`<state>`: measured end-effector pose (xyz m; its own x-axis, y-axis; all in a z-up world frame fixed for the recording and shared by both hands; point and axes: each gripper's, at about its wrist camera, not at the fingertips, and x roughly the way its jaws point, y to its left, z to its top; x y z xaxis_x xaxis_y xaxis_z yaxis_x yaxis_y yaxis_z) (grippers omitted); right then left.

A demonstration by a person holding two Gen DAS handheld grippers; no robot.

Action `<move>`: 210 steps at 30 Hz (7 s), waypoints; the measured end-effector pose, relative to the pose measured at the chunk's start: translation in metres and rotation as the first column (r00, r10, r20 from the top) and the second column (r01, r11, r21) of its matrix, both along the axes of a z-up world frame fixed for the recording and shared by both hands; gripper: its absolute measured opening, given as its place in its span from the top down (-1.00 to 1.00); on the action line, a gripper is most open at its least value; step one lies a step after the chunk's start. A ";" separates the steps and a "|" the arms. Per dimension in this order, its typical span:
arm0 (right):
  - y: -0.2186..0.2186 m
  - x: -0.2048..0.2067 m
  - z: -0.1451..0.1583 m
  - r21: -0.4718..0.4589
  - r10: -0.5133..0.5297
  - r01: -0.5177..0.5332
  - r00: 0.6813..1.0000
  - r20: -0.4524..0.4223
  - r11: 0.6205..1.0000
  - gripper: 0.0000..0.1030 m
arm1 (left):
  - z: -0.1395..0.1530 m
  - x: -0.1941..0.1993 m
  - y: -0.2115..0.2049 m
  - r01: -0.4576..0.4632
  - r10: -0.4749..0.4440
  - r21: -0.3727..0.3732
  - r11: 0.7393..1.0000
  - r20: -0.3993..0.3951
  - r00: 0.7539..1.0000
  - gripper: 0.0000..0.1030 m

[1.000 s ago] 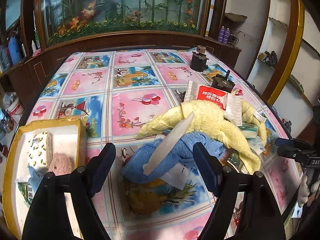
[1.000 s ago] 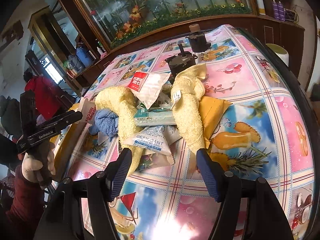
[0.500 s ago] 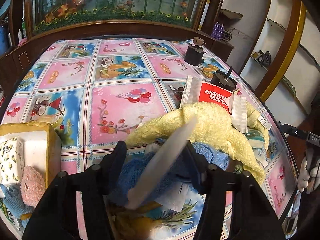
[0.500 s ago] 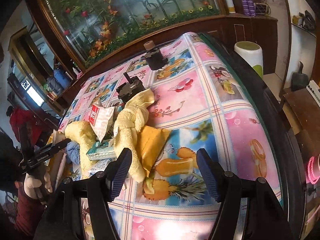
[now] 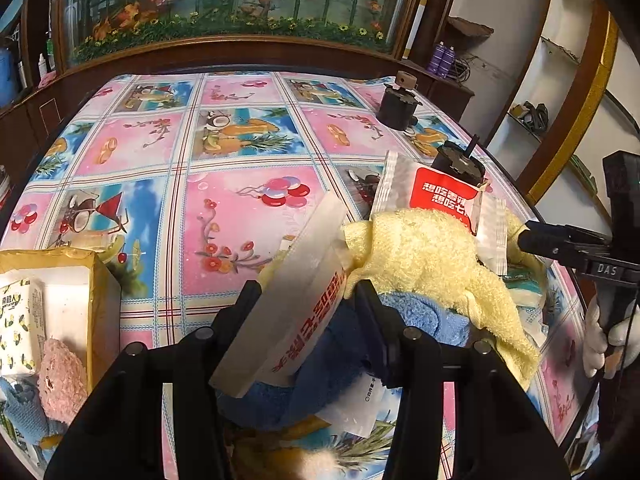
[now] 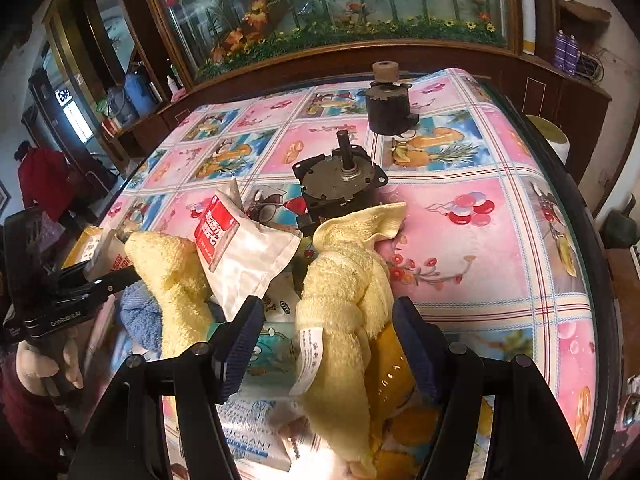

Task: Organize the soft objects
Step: 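Grasp a white sachet with the left tool while the right grasps a yellow towel, then lift the white sachet and yellow towel and carry them toward the tray, then lower the white sachet and yellow towel into the tray and open both tools, then move both open tools back over the pile of towels and packets, then grasp the blue towel with the left tool while the right grasps a yellow towel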

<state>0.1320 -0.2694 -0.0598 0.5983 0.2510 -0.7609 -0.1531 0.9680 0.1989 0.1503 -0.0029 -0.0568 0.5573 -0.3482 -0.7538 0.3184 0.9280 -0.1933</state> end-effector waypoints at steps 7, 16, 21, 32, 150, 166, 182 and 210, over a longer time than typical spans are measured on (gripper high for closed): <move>-0.004 0.008 -0.010 0.051 0.001 0.001 0.999 -0.039 0.999 0.32 | 0.012 -0.007 0.009 -0.028 0.028 -0.063 0.998 0.014 0.999 0.71; -0.014 -0.022 0.011 0.059 -0.026 0.025 1.000 0.012 0.998 0.35 | 0.040 -0.035 0.019 -0.030 0.040 -0.141 0.990 0.064 0.997 0.75; -0.019 -0.045 0.029 0.063 -0.032 0.028 0.998 0.058 0.998 0.35 | 0.055 -0.057 0.020 -0.013 0.032 -0.190 0.982 0.097 0.995 0.75; 0.004 -0.112 0.065 -0.106 -0.052 0.074 0.978 0.200 0.992 0.35 | 0.094 -0.121 0.018 0.035 0.025 -0.269 0.963 0.218 0.976 0.75; 0.189 -0.154 0.059 -0.011 0.250 -0.262 0.909 0.332 0.965 -0.99 | 0.086 -0.210 0.093 -0.702 0.568 0.272 0.658 0.433 0.700 -0.62; 0.146 -0.143 0.051 -0.008 0.132 -0.139 0.922 0.364 0.990 -0.99 | 0.070 -0.191 0.067 -0.639 0.525 0.325 0.697 0.376 0.764 -0.61; 0.086 -0.114 0.033 0.023 0.019 -0.027 0.957 0.288 0.999 -0.99 | 0.045 -0.166 0.055 -0.579 0.502 0.349 0.737 0.292 0.814 -0.61; -0.044 -0.079 0.001 0.125 -0.195 0.179 0.973 0.123 0.976 -1.00 | -0.010 -0.036 -0.054 -0.069 0.072 0.062 0.996 -0.046 0.996 -0.60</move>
